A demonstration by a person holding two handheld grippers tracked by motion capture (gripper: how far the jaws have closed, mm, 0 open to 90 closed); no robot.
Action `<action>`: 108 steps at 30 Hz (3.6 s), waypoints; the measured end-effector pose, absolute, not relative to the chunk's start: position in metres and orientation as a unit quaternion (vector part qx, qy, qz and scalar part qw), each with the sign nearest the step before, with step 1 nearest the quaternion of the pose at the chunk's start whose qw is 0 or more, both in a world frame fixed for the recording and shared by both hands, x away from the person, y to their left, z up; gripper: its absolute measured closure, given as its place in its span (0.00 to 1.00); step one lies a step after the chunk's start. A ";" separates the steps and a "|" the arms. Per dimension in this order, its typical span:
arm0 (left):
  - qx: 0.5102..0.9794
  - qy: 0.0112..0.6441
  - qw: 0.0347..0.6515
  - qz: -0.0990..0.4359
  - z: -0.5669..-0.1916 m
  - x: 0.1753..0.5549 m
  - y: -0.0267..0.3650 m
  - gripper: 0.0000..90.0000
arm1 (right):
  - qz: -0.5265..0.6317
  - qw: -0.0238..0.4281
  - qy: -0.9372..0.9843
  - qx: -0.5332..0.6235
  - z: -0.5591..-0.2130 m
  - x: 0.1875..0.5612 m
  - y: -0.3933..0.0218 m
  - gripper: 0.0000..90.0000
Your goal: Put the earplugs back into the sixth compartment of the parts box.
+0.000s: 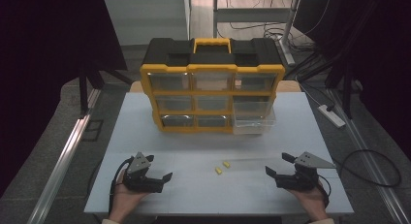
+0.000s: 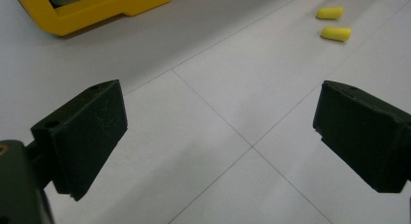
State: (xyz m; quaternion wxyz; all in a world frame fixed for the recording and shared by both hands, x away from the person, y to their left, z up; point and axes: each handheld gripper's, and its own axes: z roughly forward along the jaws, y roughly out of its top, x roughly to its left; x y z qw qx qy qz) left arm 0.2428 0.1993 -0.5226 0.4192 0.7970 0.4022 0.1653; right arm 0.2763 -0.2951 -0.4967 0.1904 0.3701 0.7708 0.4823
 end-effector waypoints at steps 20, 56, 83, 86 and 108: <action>0.793 0.410 0.419 0.165 -0.524 0.243 0.200 0.06 | 0.472 0.188 0.779 0.368 -0.501 0.285 -0.289 0.19; 0.798 0.400 0.420 0.164 -0.524 0.243 0.196 0.07 | 0.471 0.202 0.780 0.359 -0.486 0.284 -0.281 0.21; 0.802 0.389 0.420 0.169 -0.522 0.244 0.192 0.08 | 0.441 0.163 0.837 0.280 -0.459 0.297 -0.210 0.23; 0.801 0.390 0.420 0.170 -0.522 0.243 0.192 0.08 | 0.436 0.157 0.843 0.273 -0.457 0.299 -0.202 0.23; 0.804 0.386 0.419 0.171 -0.522 0.242 0.192 0.08 | 0.358 0.127 0.886 0.267 -0.484 0.323 -0.151 0.24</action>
